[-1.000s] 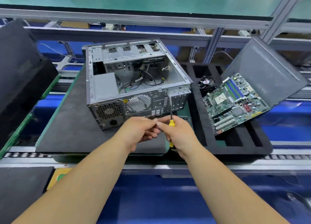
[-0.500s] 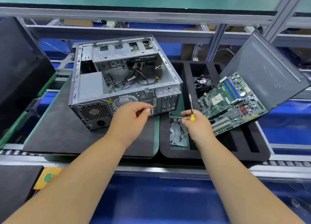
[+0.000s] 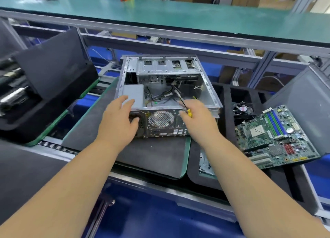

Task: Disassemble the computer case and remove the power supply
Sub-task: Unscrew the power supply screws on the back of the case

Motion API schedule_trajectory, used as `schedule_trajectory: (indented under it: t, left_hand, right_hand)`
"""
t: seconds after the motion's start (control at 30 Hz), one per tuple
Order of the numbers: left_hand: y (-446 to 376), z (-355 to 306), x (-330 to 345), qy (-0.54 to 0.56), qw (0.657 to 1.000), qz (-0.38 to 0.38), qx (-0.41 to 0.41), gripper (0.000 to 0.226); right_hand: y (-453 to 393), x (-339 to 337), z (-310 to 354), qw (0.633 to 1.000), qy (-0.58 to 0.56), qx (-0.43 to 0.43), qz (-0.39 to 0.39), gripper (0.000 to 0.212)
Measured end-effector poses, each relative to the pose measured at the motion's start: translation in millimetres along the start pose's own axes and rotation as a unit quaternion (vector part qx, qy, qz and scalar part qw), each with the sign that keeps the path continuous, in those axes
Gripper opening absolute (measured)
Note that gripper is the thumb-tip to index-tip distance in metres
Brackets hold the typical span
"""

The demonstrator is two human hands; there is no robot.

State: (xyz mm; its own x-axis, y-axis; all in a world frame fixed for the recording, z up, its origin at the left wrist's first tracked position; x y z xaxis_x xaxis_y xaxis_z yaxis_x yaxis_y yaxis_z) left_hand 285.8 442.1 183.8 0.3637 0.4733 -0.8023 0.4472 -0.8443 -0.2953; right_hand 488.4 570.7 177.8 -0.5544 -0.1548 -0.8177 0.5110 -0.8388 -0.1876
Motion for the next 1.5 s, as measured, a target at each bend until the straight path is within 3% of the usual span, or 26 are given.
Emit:
schedule_trajectory:
  t: [0.13,0.7,1.0,1.5]
  left_hand:
    - [-4,35,-6,-0.013,0.998,0.058,0.007,0.060]
    - [1,76,-28,0.103,0.979,0.135,0.113,0.068]
    - [29,84,-39,0.130,0.971,0.145,0.139,0.071]
    - [84,67,-45,0.127,0.983,0.088,0.094,0.070]
  right_hand:
    - [-7,28,20,0.997,0.051,0.028,0.056,0.044]
    - [47,51,60,0.970,0.086,0.224,-0.024,0.061]
    - [89,54,79,0.962,0.102,0.247,-0.053,0.060]
    - [129,40,72,0.980,0.082,0.181,-0.026,0.060]
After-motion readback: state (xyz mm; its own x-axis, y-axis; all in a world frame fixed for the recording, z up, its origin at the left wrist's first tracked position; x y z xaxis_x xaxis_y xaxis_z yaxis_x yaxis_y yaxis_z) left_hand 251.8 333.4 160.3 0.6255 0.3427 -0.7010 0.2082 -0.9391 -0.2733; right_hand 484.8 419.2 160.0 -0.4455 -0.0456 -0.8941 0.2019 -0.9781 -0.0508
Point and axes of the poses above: each hand's wrist, its own y-axis away from the middle knuckle, its own x-axis out of the palm, z = x × y, the point moved 6 cm from there along -y, towards the middle knuckle, and after that the axes turned 10 degrees about y, right-handed, at the moved point
